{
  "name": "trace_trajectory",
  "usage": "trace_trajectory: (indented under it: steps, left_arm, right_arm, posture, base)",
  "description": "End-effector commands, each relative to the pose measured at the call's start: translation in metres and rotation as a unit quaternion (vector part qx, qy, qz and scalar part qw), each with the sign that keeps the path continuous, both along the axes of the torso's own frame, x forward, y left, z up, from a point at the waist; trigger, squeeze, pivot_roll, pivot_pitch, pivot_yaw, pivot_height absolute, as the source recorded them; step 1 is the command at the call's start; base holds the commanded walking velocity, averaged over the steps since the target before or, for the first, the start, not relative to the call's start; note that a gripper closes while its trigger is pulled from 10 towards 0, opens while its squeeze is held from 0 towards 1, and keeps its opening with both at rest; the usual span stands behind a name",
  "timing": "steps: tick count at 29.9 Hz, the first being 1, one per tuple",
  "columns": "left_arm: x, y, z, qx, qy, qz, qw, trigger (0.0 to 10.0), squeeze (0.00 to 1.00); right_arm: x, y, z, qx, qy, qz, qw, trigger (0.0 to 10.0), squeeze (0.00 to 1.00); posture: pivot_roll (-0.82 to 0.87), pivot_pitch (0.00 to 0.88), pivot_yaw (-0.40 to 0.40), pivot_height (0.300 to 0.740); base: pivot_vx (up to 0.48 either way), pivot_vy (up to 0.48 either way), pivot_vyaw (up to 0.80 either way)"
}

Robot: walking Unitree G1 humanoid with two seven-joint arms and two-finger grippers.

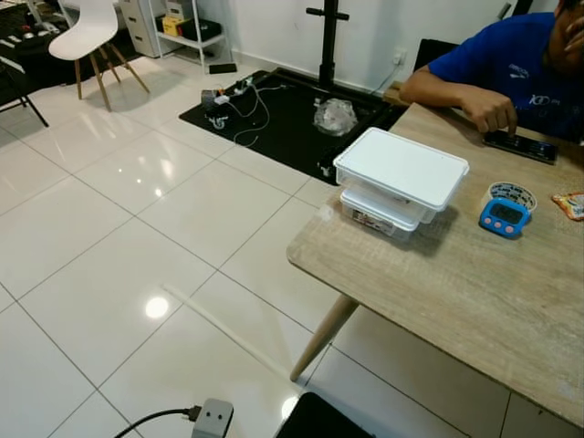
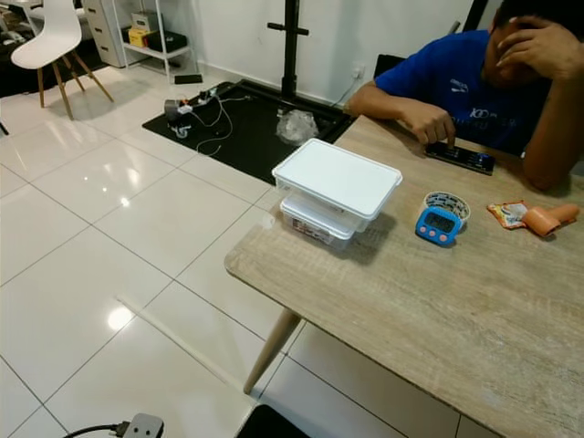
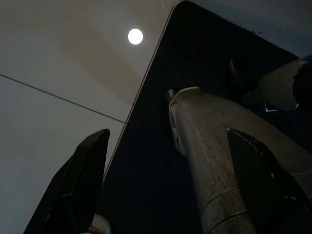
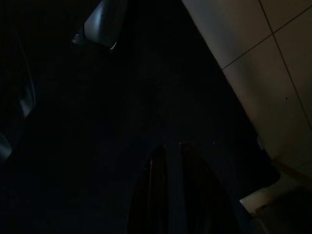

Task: Restocking fridge

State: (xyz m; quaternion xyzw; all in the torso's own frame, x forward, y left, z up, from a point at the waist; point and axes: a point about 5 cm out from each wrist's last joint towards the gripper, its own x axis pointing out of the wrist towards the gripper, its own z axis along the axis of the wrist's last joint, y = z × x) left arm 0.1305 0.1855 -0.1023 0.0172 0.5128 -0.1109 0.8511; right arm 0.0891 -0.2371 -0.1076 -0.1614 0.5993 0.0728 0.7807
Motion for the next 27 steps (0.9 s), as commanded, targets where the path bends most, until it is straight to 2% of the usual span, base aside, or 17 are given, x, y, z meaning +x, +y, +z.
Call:
trace_trajectory:
  steps: [1, 6, 17, 21, 23, 25, 26, 27]
  left_arm:
    - [-0.021, 0.000, -0.007, 0.005, 0.040, -0.013, 0.999, 10.0, 0.00]
    - [-0.021, 0.002, -0.007, 0.011, 0.040, -0.005, 0.999, 10.0, 0.00]
    - [-0.018, 0.007, -0.006, 0.015, 0.029, 0.028, 0.999, 10.0, 0.00]
    - [-0.016, 0.015, -0.004, 0.025, 0.022, 0.054, 0.998, 10.0, 0.00]
    - [-0.012, 0.026, -0.001, 0.038, 0.008, 0.088, 0.995, 10.0, 0.00]
    - [-0.002, 0.045, 0.006, 0.047, -0.023, 0.160, 0.986, 10.0, 0.00]
    - [-0.002, 0.045, 0.006, 0.047, -0.023, 0.160, 0.986, 10.0, 0.00]
    - [0.008, 0.063, 0.014, 0.051, -0.054, 0.226, 0.971, 10.0, 0.00]
  right_arm:
    - [-0.006, -0.002, -0.001, -0.003, 0.011, -0.001, 1.000, 10.0, 0.00]
    - [-0.006, -0.002, -0.001, -0.003, 0.011, -0.001, 1.000, 10.0, 0.00]
    - [-0.006, -0.002, -0.001, -0.004, 0.011, 0.000, 1.000, 10.0, 0.00]
    - [-0.006, -0.002, -0.001, -0.004, 0.011, 0.000, 1.000, 10.0, 0.00]
    - [-0.006, -0.002, -0.001, -0.004, 0.011, 0.000, 1.000, 10.0, 0.00]
    - [-0.006, -0.002, -0.001, -0.004, 0.010, -0.001, 1.000, 10.0, 0.00]
    - [-0.006, -0.002, -0.001, -0.004, 0.010, -0.001, 1.000, 10.0, 0.00]
    - [-0.006, -0.003, -0.001, -0.005, 0.011, -0.001, 1.000, 10.0, 0.00]
  posture:
    - [-0.06, 0.102, -0.005, 0.740]
    - [-0.06, 0.102, -0.005, 0.740]
    - [-0.06, 0.101, -0.004, 0.740]
    - [-0.06, 0.100, -0.004, 0.740]
    - [-0.06, 0.103, -0.005, 0.740]
    - [-0.06, 0.103, -0.006, 0.740]
    - [-0.06, 0.103, -0.006, 0.740]
    - [-0.06, 0.103, -0.006, 0.740]
  base:
    - [0.000, -0.465, 0.00]
    - [0.000, -0.465, 0.00]
    - [0.000, 0.000, 0.00]
    - [0.000, 0.000, 0.00]
    - [0.000, 0.000, 0.00]
    - [0.000, 0.000, 0.00]
    - [0.000, 0.000, 0.00]
    - [0.000, 0.000, 0.00]
